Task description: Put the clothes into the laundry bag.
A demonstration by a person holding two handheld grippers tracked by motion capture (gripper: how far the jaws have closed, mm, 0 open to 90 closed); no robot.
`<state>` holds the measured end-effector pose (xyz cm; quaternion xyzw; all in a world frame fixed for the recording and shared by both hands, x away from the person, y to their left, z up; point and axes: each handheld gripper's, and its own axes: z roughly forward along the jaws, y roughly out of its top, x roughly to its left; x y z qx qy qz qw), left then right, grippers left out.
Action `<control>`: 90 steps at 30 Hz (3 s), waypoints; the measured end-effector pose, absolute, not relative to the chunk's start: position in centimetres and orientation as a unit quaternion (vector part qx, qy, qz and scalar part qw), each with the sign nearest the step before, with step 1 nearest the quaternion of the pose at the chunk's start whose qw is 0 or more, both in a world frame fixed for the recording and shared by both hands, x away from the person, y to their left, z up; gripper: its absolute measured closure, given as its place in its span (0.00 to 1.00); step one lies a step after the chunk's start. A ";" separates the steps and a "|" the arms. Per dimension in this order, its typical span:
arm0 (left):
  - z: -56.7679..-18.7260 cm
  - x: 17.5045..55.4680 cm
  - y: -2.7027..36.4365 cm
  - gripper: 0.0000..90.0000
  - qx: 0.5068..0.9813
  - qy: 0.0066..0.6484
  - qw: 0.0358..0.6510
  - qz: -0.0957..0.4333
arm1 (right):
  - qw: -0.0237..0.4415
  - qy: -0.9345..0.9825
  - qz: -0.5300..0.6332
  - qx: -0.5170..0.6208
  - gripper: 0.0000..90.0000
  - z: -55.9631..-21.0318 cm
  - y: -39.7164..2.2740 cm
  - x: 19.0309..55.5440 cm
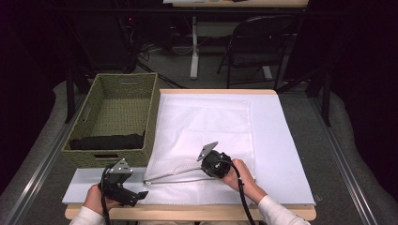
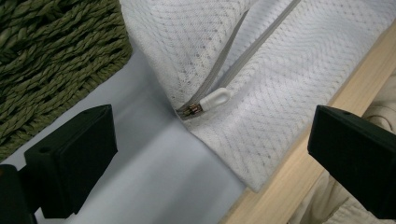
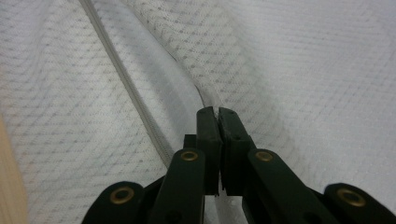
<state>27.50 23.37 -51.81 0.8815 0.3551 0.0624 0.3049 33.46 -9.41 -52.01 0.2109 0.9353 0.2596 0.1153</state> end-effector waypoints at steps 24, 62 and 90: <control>-50.7 27.2 23.2 0.05 0.905 0.300 0.287 0.098 | 0.121 0.926 0.293 0.206 0.99 -50.4 -10.5 33.5; -42.6 32.9 26.5 0.02 0.910 0.287 0.262 0.144 | 0.126 0.929 0.284 0.201 0.99 -50.7 -10.4 33.4; -40.5 40.3 27.3 0.01 0.941 0.258 0.180 0.124 | 0.131 0.927 0.286 0.203 0.98 -50.7 -10.7 33.5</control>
